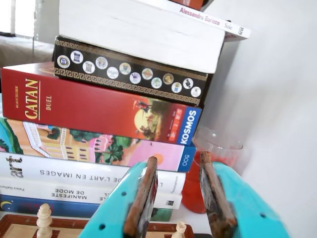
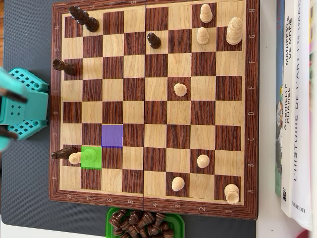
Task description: Play chess
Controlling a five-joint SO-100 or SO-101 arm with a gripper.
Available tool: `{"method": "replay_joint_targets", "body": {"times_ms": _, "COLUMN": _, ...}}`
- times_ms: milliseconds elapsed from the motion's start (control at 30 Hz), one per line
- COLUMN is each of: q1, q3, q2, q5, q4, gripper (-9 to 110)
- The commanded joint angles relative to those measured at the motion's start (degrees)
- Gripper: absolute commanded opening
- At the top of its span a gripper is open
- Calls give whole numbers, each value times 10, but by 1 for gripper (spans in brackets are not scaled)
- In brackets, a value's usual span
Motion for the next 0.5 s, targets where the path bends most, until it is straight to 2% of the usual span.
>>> {"method": "replay_joint_targets", "body": {"times_ms": 0, "q1": -17, "q3": -1, "q2": 5, "q5": 4, "q4": -46, "gripper": 14}}
{"method": "replay_joint_targets", "body": {"times_ms": 467, "q1": -20, "q3": 100, "q2": 5, "q5": 4, "q4": -414, "gripper": 14}}
